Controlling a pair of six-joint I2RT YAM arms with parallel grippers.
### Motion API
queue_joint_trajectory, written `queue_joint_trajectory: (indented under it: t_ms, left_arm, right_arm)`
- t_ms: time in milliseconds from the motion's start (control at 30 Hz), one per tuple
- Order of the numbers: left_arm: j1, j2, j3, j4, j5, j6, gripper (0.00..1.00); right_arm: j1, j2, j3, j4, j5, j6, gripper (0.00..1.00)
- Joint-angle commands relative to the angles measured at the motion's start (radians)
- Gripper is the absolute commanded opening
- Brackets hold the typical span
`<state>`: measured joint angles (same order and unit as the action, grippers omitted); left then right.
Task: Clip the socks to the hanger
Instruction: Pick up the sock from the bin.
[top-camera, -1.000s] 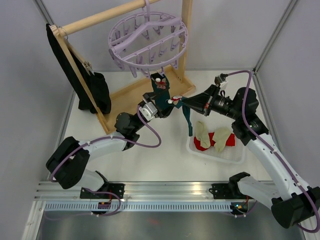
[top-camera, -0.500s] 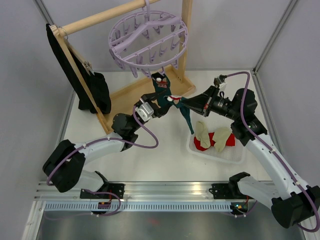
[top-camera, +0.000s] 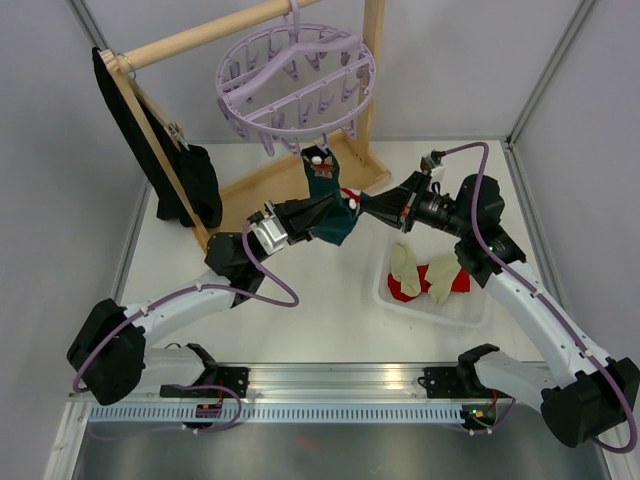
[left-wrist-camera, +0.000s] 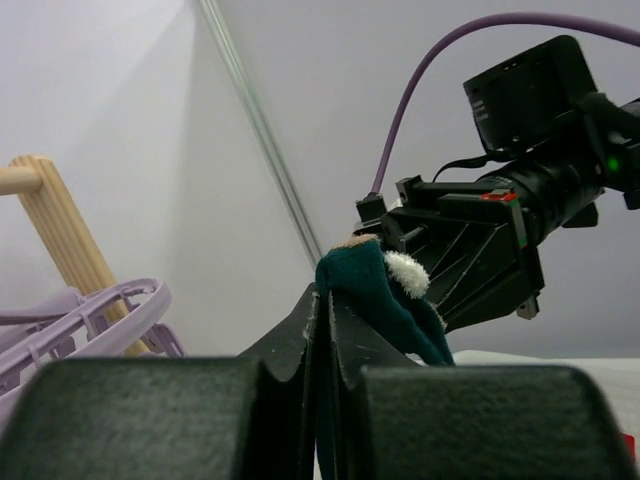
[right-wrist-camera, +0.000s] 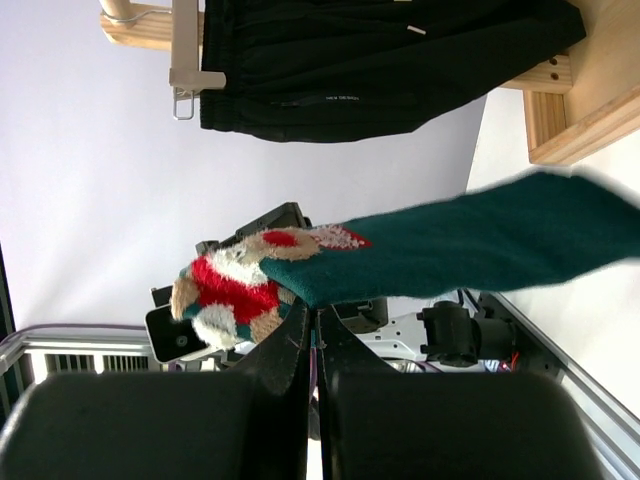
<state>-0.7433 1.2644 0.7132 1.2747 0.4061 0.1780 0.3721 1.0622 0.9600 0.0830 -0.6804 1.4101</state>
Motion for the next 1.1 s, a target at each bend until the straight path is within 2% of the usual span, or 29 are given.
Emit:
queue_joint_trajectory:
  t_ms: [0, 133, 167, 233, 300, 433, 500, 533, 700, 867, 933, 967, 1067]
  left_arm:
    - [-0.005, -0.045, 0.009, -0.020, 0.076, -0.037, 0.03]
    - [-0.005, -0.072, 0.012, -0.109, 0.047, -0.060, 0.02]
    - [-0.005, -0.082, 0.028, -0.203, 0.021, -0.072, 0.02]
    - [-0.005, -0.102, 0.045, -0.292, -0.007, -0.089, 0.02]
    - [-0.005, -0.109, 0.071, -0.418, -0.067, -0.127, 0.02]
    - [-0.005, -0.141, 0.055, -0.492, -0.145, -0.205, 0.02]
    - [-0.004, -0.164, 0.023, -0.509, -0.194, -0.270, 0.02]
    - [-0.004, -0.165, 0.023, -0.518, -0.194, -0.285, 0.02]
    - [-0.004, -0.247, -0.024, -0.598, -0.321, -0.377, 0.02]
    - [-0.002, -0.355, -0.052, -0.771, -0.441, -0.425, 0.02]
    - [-0.004, -0.410, -0.049, -0.836, -0.484, -0.425, 0.02]
    - [-0.004, -0.428, -0.043, -0.892, -0.499, -0.422, 0.02]
    - [-0.002, -0.499, -0.040, -0.983, -0.564, -0.416, 0.02]
  right_arm:
    - [0.005, 0.010, 0.034, 0.057, 0.008, 0.018, 0.00]
    - [0.005, 0.012, 0.043, 0.060, 0.019, 0.012, 0.00]
    - [0.005, 0.010, 0.052, 0.038, 0.036, -0.009, 0.02]
    - [0.005, 0.005, 0.069, 0.003, 0.056, -0.042, 0.05]
    - [0.005, 0.005, 0.094, -0.046, 0.094, -0.097, 0.10]
    - [0.005, 0.007, 0.128, -0.107, 0.162, -0.177, 0.24]
    - [0.005, 0.015, 0.144, -0.144, 0.197, -0.218, 0.34]
    - [0.005, 0.019, 0.149, -0.144, 0.206, -0.238, 0.34]
    - [0.005, 0.035, 0.175, -0.233, 0.304, -0.364, 0.47]
    - [0.027, 0.033, 0.213, -0.298, 0.526, -0.561, 0.53]
    - [0.071, 0.041, 0.242, -0.305, 0.614, -0.640, 0.56]
    - [0.097, 0.047, 0.255, -0.307, 0.721, -0.677, 0.56]
    - [0.195, 0.108, 0.321, -0.311, 0.823, -0.813, 0.57]
